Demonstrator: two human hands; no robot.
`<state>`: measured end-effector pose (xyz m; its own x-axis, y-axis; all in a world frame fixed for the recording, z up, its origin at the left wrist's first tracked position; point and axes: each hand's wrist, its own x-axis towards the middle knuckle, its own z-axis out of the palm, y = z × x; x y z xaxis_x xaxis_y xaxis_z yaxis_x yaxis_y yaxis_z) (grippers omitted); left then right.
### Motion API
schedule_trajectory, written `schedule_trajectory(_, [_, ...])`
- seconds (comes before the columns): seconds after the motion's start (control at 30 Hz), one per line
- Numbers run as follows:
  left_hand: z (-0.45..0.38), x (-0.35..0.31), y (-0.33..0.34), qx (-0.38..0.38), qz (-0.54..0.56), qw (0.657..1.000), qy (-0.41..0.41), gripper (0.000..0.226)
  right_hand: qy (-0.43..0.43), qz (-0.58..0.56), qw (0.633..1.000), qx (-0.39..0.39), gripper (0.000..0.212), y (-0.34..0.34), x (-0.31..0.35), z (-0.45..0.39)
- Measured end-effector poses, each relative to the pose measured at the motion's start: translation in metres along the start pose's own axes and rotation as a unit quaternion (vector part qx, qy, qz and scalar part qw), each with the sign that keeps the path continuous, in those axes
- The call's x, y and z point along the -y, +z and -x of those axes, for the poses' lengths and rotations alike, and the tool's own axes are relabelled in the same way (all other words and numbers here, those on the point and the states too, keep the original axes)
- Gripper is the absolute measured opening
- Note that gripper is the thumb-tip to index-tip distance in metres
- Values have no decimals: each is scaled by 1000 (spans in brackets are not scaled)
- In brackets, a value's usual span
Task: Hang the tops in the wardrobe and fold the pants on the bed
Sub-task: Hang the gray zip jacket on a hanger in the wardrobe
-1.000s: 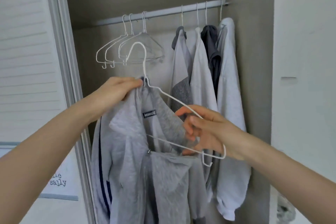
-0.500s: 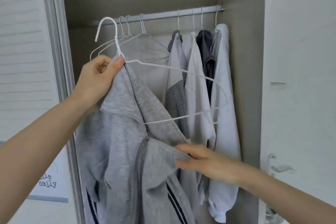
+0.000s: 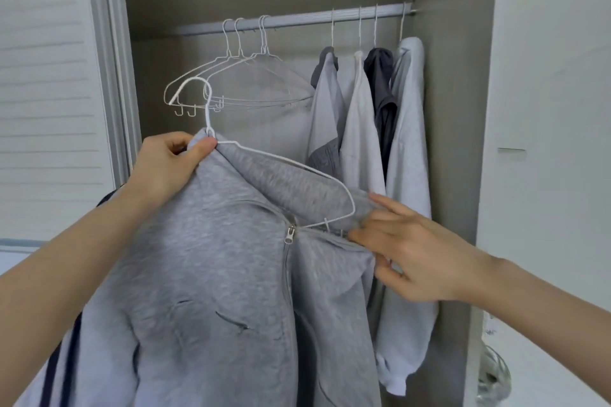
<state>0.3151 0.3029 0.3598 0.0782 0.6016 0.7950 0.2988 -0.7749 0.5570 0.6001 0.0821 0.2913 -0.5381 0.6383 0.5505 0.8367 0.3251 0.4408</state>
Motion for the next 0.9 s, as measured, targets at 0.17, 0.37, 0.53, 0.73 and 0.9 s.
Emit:
schedule_trajectory(0.17, [20, 4, -3, 27, -83, 995, 54, 34, 48, -26, 998, -11, 25, -15, -14, -10])
schedule_trajectory(0.37, [55, -42, 49, 33, -216, 960, 175, 31, 76, -114, 982, -131, 36, -16, 7, -82])
schedule_trajectory(0.53, [40, -43, 47, 64, 17, 996, 54, 42, 213, -149, 935, -240, 56, -1, 11, -96])
schedule_trajectory(0.73, [33, -33, 28, 58, 88, 994, 16, 54, 448, -267, 853, 13, 65, 4, -26, -66])
schedule_trajectory(0.9, [48, -58, 56, 123, 10, 985, 117, 20, 321, -308, 893, -72, 60, 9, -13, -94])
